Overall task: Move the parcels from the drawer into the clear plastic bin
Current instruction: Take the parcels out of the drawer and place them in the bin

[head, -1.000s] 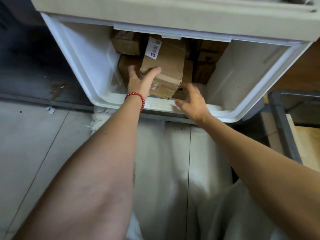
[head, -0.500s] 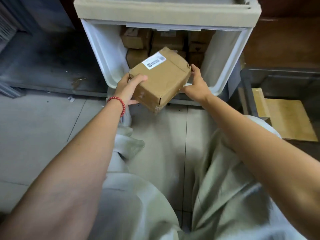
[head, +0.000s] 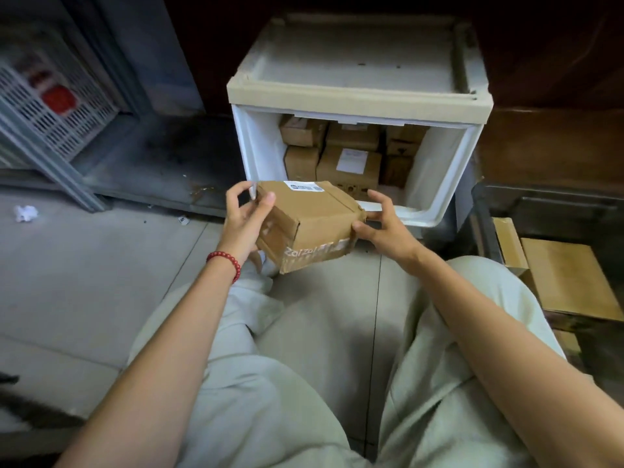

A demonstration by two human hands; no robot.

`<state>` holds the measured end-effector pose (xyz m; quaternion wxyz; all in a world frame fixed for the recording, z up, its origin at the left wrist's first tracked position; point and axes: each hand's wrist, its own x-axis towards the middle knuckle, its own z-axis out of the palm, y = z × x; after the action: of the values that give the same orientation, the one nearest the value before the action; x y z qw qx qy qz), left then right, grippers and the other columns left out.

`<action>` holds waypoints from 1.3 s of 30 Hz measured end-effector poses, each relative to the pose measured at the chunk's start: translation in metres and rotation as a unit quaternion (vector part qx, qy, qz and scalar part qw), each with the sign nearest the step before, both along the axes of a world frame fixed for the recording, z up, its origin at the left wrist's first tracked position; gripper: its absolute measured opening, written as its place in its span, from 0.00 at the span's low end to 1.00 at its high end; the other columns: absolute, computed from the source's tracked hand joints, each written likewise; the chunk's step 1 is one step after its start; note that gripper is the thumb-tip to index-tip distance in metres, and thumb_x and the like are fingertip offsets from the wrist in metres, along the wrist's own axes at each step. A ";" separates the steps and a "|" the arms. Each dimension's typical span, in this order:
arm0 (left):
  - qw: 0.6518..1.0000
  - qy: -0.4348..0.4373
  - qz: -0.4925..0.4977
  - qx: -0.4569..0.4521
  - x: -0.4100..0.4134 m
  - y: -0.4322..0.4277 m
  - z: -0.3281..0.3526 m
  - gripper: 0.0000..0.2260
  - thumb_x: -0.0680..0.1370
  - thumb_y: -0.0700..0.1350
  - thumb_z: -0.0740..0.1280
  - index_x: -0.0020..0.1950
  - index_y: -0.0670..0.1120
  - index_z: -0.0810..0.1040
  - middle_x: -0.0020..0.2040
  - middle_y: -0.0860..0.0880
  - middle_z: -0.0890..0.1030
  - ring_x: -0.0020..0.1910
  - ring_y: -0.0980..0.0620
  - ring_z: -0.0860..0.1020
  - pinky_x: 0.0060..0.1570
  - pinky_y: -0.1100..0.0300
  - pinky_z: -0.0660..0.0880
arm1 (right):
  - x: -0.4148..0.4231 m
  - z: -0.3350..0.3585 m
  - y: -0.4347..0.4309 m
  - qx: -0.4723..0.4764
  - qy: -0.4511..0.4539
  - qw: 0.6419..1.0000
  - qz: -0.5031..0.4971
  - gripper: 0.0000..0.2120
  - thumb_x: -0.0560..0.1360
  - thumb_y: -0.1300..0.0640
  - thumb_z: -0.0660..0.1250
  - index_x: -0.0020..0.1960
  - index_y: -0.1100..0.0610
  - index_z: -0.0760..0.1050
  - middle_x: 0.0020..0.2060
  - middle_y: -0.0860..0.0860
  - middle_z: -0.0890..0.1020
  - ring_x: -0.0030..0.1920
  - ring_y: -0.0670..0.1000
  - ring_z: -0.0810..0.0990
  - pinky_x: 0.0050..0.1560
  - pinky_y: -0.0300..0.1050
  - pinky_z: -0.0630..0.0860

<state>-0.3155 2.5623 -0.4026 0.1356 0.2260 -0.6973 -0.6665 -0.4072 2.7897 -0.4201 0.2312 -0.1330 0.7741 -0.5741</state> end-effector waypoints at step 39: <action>0.993 -0.097 -0.066 -0.009 -0.011 0.009 -0.005 0.28 0.64 0.69 0.67 0.60 0.58 0.76 0.56 0.54 0.76 0.61 0.50 0.74 0.38 0.56 0.82 | -0.013 0.003 -0.001 -0.072 -0.141 0.985 -0.063 0.32 0.74 0.27 0.49 0.74 0.39 0.60 0.74 0.50 0.64 0.73 0.57 0.63 0.72 0.63 0.58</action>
<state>-0.3261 2.5717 -0.4075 0.0245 0.2416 -0.7266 -0.6427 -0.4203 2.7889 -0.4174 0.2917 -0.0177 0.6974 -0.6544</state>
